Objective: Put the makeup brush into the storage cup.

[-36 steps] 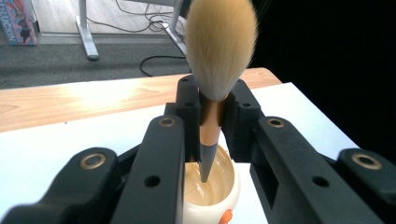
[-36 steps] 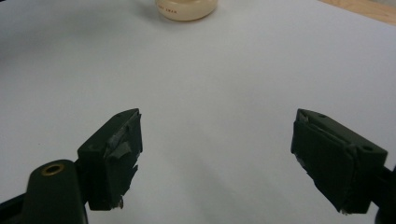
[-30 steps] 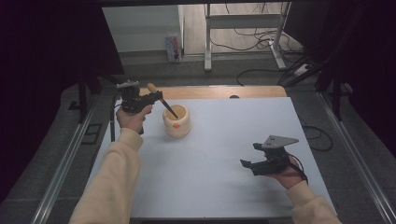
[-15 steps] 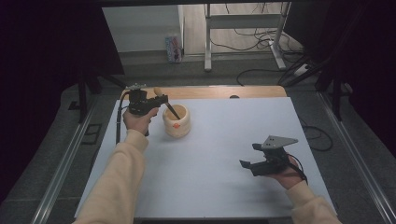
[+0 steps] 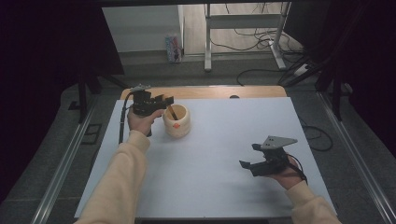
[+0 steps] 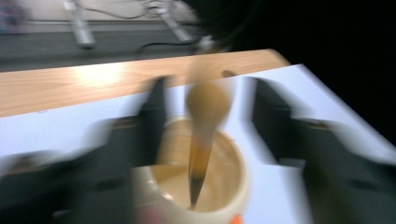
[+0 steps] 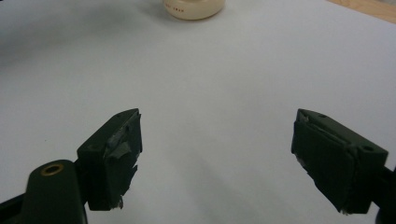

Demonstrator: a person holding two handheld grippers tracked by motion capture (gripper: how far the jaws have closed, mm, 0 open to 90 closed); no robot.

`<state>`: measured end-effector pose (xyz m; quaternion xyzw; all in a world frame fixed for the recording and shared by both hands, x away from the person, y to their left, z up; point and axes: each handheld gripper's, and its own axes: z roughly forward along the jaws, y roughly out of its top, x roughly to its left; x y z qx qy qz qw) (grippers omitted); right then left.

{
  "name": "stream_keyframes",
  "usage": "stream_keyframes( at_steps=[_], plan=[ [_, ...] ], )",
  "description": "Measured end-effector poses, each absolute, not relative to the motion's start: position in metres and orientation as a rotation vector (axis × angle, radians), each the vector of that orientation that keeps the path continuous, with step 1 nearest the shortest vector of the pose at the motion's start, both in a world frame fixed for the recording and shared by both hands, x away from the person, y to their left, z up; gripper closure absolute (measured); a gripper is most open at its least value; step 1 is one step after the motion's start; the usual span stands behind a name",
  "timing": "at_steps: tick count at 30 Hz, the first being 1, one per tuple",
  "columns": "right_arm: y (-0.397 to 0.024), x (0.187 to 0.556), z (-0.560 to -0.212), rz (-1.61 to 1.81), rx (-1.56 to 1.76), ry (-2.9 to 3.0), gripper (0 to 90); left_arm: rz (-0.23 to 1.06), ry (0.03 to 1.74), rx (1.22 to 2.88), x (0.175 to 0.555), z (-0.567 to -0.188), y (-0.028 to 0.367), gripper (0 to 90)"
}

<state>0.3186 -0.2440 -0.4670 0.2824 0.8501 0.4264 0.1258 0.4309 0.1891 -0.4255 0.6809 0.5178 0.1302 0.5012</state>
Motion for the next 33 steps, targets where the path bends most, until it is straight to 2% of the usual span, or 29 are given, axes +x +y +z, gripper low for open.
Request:
stream_keyframes(
  at_steps=[1, 2, 3, 12, 20, 33],
  plan=[
    [-0.244, 0.318, -0.467, 1.244, 0.822, 2.477, 16.5, 0.315, 1.252, 1.646, 0.431, -0.426, 0.189, 23.7],
    [-0.244, 0.318, -0.467, 1.250, 0.822, 2.476, 16.5, 0.305, 1.287, 1.646, 0.432, -0.426, 0.190, 17.4],
    [-0.244, 0.318, -0.467, 1.250, 0.822, 2.476, 16.5, 0.305, 1.287, 1.646, 0.432, -0.426, 0.190, 14.9],
    [-0.244, 0.318, -0.467, 1.257, 0.815, 2.478, 16.5, 0.271, 1.287, 1.615, 0.419, -0.419, 0.206, 6.6],
    [-0.244, 0.318, -0.466, 1.246, 0.818, 2.473, 16.5, 0.219, 1.265, 1.646, 0.405, -0.420, 0.209, 6.6],
    [-0.244, 0.320, -0.467, 1.260, 0.819, 2.474, 16.5, 0.249, 1.247, 1.698, 0.387, -0.425, 0.211, 8.3]
  ],
)
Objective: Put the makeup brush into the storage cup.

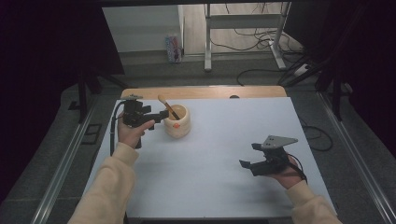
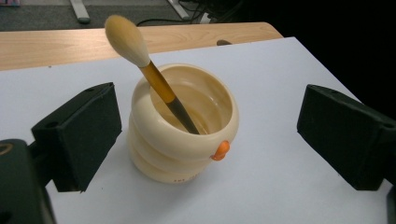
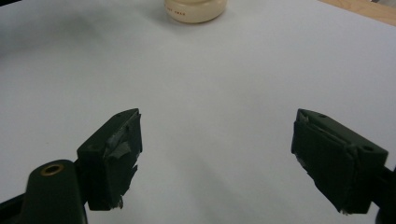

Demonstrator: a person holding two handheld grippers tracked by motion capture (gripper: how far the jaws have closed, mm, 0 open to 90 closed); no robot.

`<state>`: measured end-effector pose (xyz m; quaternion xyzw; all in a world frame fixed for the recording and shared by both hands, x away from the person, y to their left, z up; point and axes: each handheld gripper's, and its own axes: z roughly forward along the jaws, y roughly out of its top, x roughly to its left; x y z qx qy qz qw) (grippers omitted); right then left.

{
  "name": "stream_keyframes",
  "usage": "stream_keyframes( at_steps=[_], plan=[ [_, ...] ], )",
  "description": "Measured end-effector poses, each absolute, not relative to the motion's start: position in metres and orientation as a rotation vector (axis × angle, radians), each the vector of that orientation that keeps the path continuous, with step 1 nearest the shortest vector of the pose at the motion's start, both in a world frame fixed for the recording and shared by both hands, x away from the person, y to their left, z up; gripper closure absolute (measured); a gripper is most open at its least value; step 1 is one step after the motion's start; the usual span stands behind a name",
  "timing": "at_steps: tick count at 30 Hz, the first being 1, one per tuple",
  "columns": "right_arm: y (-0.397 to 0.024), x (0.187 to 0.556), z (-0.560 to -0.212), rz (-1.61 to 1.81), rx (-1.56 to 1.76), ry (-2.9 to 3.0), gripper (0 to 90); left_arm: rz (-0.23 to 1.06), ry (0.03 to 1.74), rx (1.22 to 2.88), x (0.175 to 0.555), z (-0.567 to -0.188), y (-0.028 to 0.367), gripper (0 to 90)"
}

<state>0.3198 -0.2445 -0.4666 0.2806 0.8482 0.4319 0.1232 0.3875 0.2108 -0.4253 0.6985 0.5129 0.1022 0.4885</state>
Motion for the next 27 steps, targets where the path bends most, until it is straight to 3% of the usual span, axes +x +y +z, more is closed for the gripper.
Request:
stream_keyframes(
  at_steps=[19, 27],
  plan=[
    [-0.250, 0.322, -0.464, 1.275, 0.856, 2.447, 16.5, 0.231, 1.182, 1.755, 0.350, -0.437, 0.220, 11.2],
    [-0.253, 0.315, -0.463, 1.252, 0.853, 2.443, 16.4, 0.209, 1.147, 1.797, 0.318, -0.451, 0.223, 12.9]
  ],
)
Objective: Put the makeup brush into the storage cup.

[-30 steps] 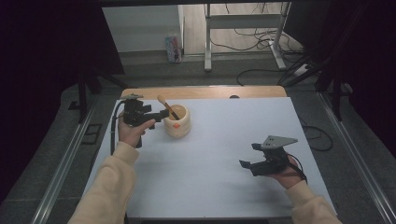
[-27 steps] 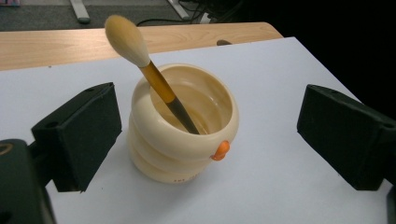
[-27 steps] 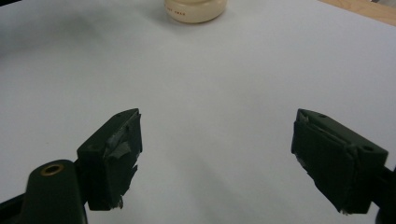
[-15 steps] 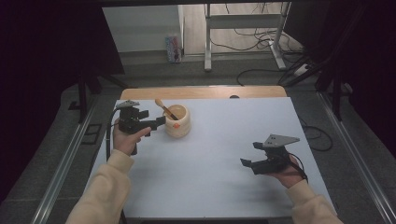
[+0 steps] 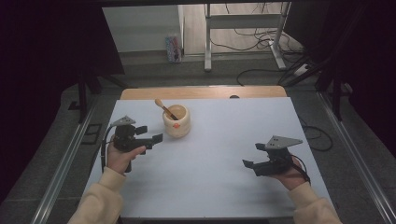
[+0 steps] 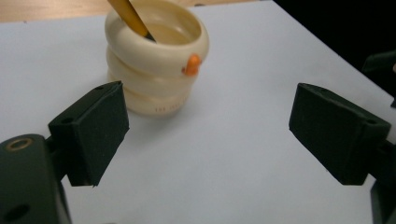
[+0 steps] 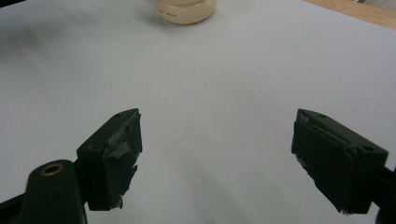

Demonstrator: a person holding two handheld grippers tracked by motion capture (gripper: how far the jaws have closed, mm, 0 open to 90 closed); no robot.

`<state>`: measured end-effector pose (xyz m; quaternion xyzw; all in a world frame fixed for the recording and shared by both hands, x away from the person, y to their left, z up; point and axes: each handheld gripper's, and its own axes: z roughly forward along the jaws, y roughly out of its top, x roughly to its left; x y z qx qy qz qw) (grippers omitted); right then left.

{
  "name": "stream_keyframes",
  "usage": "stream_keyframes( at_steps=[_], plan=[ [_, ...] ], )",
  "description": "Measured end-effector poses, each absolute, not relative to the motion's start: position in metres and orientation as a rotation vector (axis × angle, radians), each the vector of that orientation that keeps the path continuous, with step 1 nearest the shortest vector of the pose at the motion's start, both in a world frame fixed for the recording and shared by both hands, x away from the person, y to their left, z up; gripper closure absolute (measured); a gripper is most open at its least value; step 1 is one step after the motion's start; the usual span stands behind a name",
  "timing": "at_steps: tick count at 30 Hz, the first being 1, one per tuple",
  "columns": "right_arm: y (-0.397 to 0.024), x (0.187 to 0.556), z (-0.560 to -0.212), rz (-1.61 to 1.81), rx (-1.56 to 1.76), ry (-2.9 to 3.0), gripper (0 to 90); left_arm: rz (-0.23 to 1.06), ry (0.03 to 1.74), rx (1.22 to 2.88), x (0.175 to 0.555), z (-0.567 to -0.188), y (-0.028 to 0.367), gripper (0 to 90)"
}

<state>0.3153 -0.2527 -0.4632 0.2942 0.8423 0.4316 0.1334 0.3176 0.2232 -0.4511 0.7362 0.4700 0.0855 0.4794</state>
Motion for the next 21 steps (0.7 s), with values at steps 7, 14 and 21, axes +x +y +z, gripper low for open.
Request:
stream_keyframes(
  at_steps=[7, 14, 21],
  plan=[
    [-0.254, 0.315, -0.462, 1.250, 0.864, 2.427, 16.4, 0.204, 1.118, 1.846, 0.301, -0.460, 0.222, 13.0],
    [-0.259, 0.314, -0.463, 1.246, 0.877, 2.419, 16.4, 0.212, 1.116, 1.914, 0.282, -0.477, 0.222, 13.4],
    [-0.266, 0.309, -0.464, 1.235, 0.905, 2.407, 16.4, 0.241, 1.129, 2.008, 0.265, -0.496, 0.224, 13.6]
  ],
)
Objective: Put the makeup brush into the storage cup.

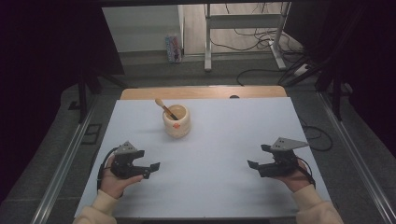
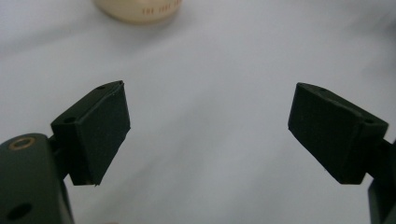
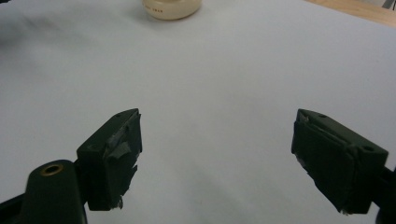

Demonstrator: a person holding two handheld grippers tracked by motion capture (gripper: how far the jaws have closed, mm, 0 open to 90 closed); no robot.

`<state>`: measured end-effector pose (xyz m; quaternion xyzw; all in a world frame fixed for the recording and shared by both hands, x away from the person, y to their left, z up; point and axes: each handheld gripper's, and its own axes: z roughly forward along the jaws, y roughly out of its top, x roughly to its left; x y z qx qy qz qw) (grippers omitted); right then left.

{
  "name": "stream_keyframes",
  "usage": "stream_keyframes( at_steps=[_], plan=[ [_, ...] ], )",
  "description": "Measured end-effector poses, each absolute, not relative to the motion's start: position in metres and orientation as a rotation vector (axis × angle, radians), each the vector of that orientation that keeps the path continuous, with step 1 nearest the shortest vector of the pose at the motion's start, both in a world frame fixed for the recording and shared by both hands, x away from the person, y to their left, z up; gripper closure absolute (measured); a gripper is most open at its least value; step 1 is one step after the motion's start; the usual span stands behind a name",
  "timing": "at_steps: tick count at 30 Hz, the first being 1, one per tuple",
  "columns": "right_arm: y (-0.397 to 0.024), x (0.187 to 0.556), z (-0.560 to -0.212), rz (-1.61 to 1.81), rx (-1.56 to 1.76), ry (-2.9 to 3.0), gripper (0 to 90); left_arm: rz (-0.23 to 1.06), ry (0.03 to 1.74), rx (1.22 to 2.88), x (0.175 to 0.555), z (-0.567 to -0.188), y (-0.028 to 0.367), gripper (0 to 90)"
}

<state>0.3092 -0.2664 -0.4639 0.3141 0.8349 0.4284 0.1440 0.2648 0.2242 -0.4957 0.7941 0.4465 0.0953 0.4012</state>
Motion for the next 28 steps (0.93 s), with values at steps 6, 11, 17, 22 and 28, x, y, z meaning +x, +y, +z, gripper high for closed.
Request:
stream_keyframes(
  at_steps=[6, 11, 17, 22, 28],
  plan=[
    [-0.282, 0.303, -0.470, 1.180, 0.937, 2.398, 16.1, 0.249, 1.136, 2.013, 0.253, -0.500, 0.230, 13.6],
    [-0.281, 0.304, -0.473, 1.156, 0.951, 2.406, 15.5, 0.236, 1.133, 1.983, 0.253, -0.499, 0.231, 13.9],
    [-0.279, 0.304, -0.474, 1.143, 0.954, 2.411, 14.6, 0.228, 1.140, 1.981, 0.257, -0.501, 0.231, 13.9],
    [-0.281, 0.304, -0.474, 1.164, 0.951, 2.405, 13.4, 0.230, 1.143, 1.978, 0.259, -0.500, 0.232, 13.9],
    [-0.284, 0.307, -0.475, 1.175, 0.972, 2.387, 11.2, 0.233, 1.143, 1.963, 0.262, -0.498, 0.232, 13.9]
  ],
)
